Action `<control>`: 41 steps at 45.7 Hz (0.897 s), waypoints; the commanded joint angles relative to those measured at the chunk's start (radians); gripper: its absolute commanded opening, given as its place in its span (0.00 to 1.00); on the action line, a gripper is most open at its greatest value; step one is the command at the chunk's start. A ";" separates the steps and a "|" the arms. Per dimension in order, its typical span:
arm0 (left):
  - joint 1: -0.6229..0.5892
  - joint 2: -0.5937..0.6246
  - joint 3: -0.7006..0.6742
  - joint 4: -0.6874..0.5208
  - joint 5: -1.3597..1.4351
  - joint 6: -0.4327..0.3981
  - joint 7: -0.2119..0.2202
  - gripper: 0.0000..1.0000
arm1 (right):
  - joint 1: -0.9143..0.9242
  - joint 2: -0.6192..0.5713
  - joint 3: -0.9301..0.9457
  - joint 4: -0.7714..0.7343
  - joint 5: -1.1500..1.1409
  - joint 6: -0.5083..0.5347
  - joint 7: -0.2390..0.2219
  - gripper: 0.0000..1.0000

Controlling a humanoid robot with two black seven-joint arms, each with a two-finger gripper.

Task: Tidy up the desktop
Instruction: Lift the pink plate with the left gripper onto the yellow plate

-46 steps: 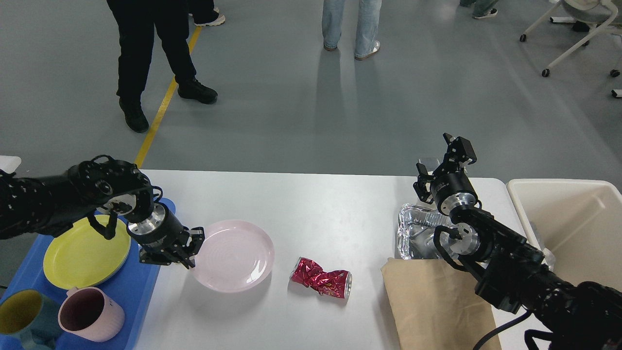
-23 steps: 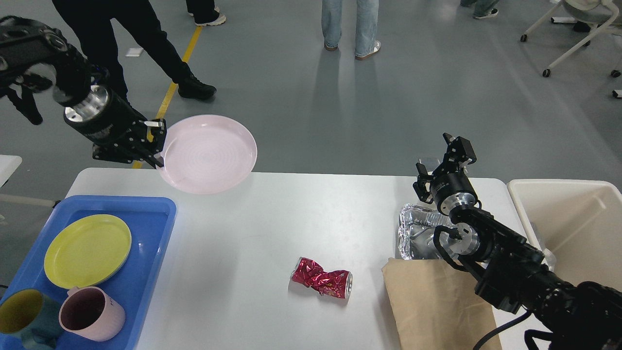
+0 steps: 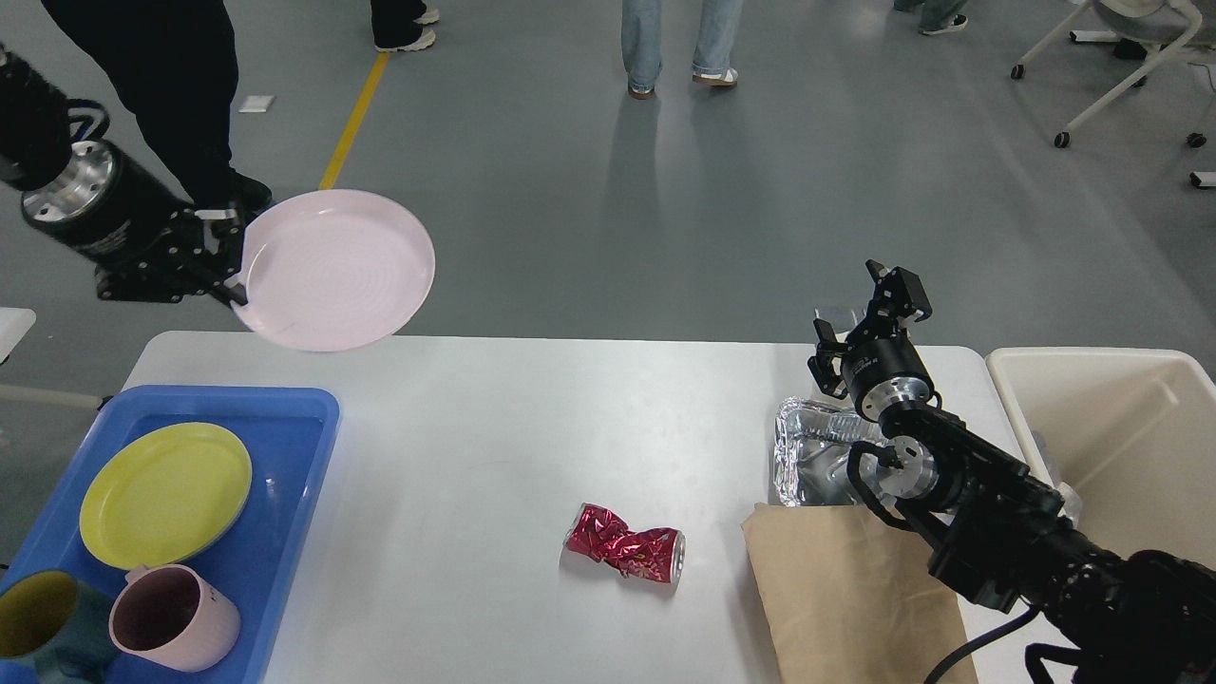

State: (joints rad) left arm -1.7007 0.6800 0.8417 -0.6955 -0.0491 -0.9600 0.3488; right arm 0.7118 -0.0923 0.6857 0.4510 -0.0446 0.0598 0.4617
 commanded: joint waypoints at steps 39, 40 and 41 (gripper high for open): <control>0.613 -0.069 -0.069 0.490 -0.003 0.000 -0.011 0.00 | 0.000 0.000 0.000 0.000 0.000 0.000 0.000 1.00; 0.616 -0.071 -0.069 0.490 -0.003 0.000 -0.011 0.00 | 0.000 0.000 0.000 0.000 0.000 0.000 0.000 1.00; 0.619 -0.071 -0.069 0.490 -0.003 0.000 -0.011 0.00 | 0.000 0.000 -0.002 0.000 0.000 0.000 0.000 1.00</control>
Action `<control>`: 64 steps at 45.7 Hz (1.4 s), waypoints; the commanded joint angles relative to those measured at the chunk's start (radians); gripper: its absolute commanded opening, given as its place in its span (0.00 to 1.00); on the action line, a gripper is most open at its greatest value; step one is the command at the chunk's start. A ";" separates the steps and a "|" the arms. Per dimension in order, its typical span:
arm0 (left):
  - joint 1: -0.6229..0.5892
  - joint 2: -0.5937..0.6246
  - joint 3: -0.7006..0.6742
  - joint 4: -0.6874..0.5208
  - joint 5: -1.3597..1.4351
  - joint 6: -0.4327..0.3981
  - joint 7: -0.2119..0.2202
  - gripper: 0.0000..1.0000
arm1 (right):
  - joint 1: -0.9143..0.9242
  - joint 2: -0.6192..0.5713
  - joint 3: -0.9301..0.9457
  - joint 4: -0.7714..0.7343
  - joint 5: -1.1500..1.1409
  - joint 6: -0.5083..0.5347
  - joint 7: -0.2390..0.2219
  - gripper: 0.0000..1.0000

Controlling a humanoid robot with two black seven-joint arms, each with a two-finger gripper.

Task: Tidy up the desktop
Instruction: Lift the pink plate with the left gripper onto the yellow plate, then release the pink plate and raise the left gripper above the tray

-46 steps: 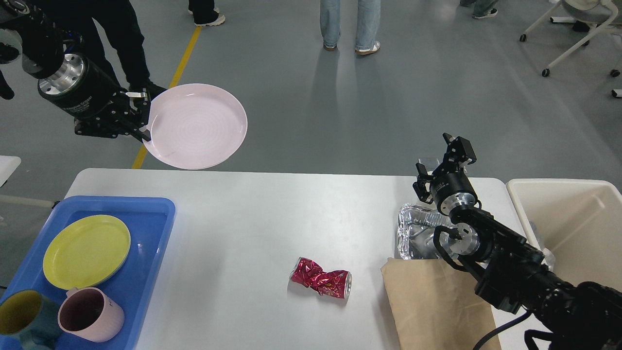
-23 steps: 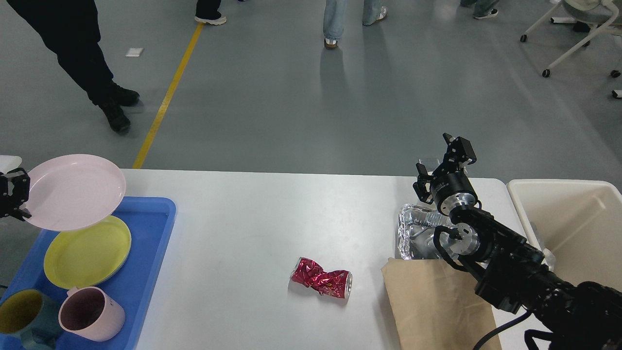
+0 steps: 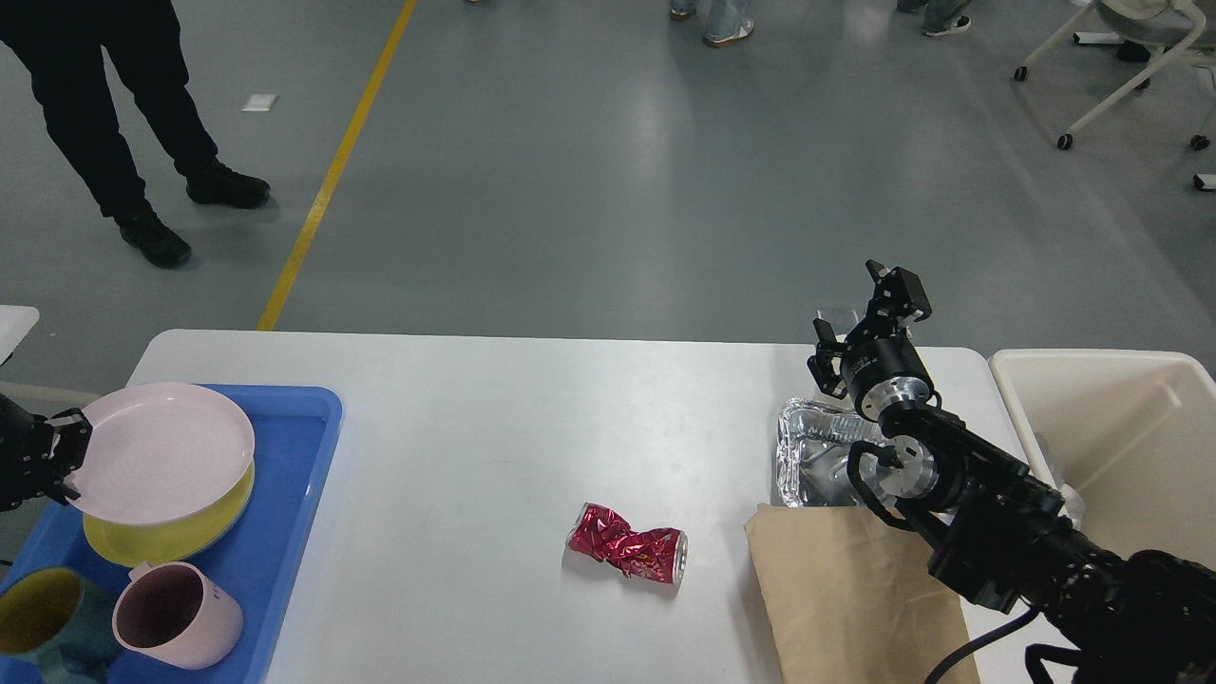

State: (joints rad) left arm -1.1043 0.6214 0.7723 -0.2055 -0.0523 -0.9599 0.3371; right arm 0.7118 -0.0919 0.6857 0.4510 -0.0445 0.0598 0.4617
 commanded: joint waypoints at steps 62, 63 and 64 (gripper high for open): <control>0.046 -0.014 -0.065 0.024 0.000 0.273 -0.001 0.96 | 0.000 0.000 0.000 0.000 0.000 0.000 0.000 1.00; 0.041 -0.012 -0.076 0.024 0.000 0.289 -0.001 0.96 | 0.000 0.000 0.000 0.000 0.000 0.000 0.000 1.00; 0.040 -0.009 -0.090 0.026 0.000 0.303 -0.001 0.96 | 0.000 0.000 0.000 0.000 0.000 0.000 0.000 1.00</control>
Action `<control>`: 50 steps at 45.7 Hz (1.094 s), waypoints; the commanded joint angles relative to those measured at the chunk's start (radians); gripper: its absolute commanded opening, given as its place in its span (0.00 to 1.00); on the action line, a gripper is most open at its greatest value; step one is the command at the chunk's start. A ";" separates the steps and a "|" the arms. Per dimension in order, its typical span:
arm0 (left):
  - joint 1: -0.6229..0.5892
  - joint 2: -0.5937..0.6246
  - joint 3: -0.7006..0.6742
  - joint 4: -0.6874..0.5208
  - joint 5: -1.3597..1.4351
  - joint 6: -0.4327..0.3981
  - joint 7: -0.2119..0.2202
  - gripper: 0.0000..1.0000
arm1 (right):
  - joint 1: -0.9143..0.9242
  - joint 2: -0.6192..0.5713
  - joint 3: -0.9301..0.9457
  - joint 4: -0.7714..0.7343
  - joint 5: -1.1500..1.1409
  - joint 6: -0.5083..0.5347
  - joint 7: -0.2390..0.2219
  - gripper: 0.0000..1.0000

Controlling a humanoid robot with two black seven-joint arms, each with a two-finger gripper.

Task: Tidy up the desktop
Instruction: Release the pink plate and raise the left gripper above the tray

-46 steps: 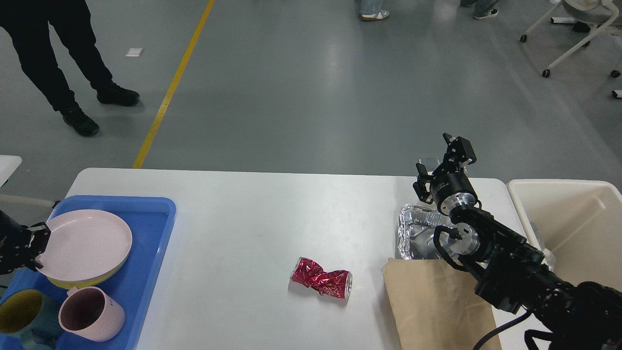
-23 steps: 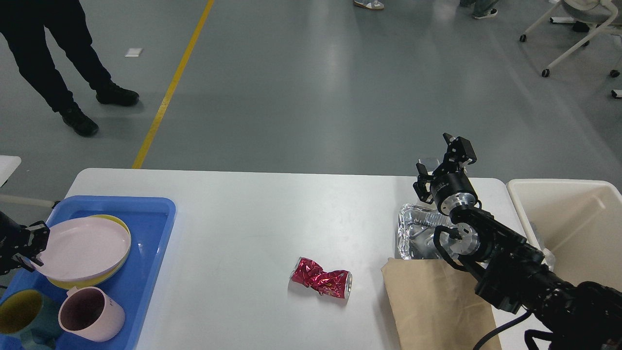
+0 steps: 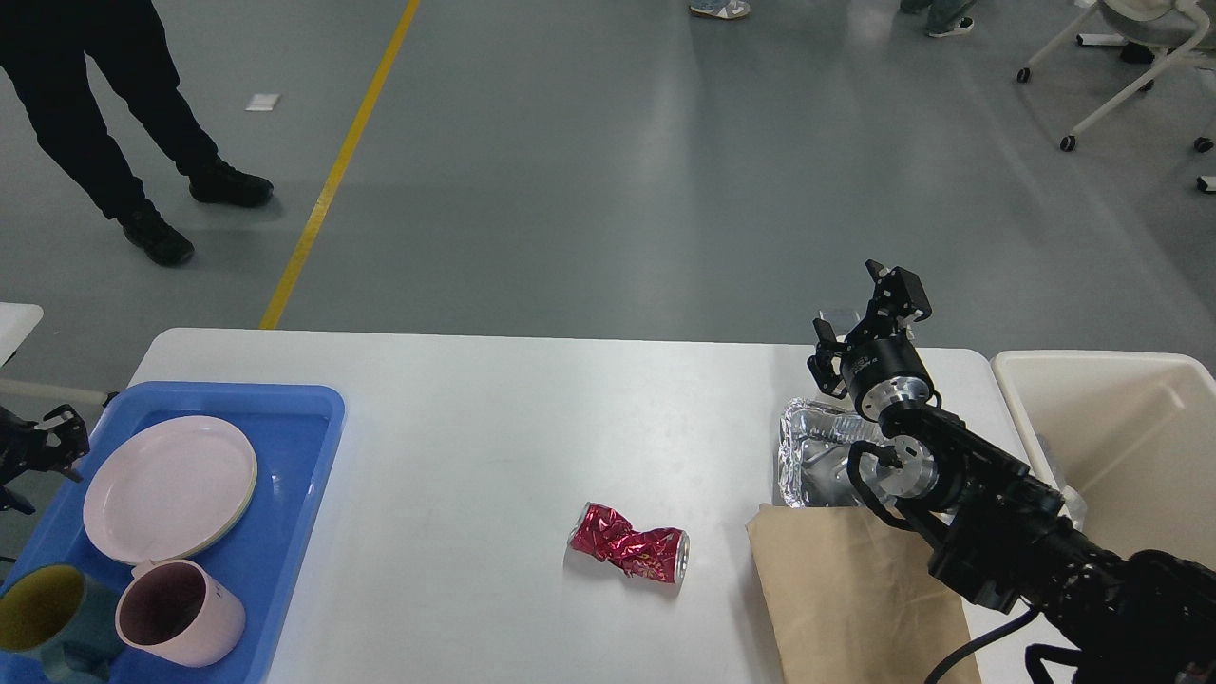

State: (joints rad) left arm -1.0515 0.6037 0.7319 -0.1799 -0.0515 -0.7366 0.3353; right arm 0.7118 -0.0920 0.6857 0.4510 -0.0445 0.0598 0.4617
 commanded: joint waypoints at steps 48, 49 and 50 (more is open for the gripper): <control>0.034 -0.117 -1.166 0.088 -0.015 0.364 -0.239 0.96 | 0.000 0.000 0.000 0.000 0.000 0.000 0.000 1.00; 0.034 -0.119 -1.193 0.088 -0.015 0.364 -0.242 0.96 | 0.000 0.000 0.000 0.000 0.000 0.000 0.000 1.00; 0.034 -0.119 -1.219 0.088 -0.015 0.364 -0.245 0.96 | 0.000 0.000 0.000 0.000 0.000 0.000 0.000 1.00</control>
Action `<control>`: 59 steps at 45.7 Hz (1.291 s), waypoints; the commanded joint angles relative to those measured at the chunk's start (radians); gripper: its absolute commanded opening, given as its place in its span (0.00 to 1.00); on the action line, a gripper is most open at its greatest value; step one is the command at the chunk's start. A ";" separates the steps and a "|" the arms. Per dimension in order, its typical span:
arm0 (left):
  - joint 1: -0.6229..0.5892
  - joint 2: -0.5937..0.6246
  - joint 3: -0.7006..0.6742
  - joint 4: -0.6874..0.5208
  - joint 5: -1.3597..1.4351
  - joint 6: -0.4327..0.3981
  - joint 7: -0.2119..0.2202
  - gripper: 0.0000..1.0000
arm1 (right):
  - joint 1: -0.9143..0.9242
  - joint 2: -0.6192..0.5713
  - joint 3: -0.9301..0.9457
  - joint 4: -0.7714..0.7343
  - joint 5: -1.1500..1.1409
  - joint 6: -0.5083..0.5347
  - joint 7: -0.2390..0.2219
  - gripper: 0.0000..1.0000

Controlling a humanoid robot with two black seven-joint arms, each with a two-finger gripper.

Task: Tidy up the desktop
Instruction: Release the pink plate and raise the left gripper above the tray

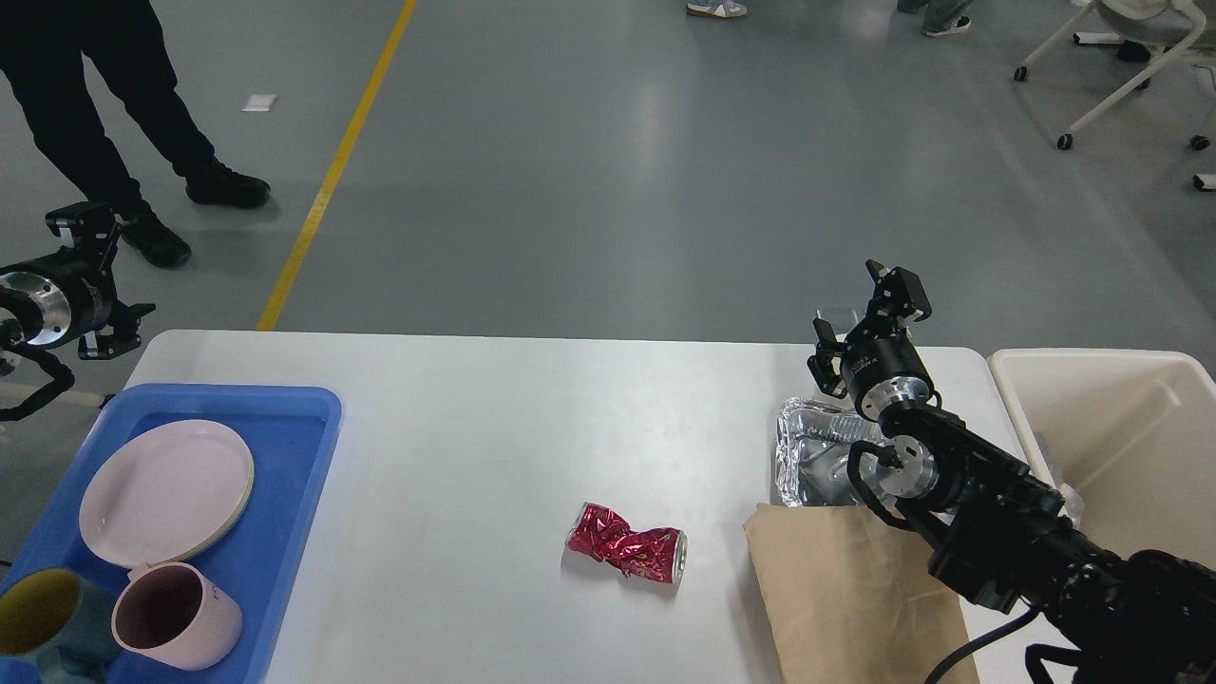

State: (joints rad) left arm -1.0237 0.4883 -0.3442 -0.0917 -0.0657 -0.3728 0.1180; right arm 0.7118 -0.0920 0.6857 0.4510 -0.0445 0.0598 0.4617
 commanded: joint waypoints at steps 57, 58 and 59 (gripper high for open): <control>0.071 -0.139 -0.492 -0.011 -0.077 -0.038 -0.199 0.96 | 0.000 0.000 0.000 0.000 0.000 0.000 0.000 1.00; 0.085 -0.139 -0.492 -0.011 -0.077 -0.044 -0.218 0.96 | 0.000 0.000 0.000 0.000 0.000 0.000 0.000 1.00; 0.094 -0.137 -0.492 -0.011 -0.077 -0.052 -0.236 0.96 | 0.000 0.000 0.000 0.000 0.000 0.000 0.000 1.00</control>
State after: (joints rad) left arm -0.9731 0.3629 -0.8433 -0.1032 -0.1419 -0.3895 -0.0339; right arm 0.7118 -0.0921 0.6857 0.4510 -0.0444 0.0598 0.4617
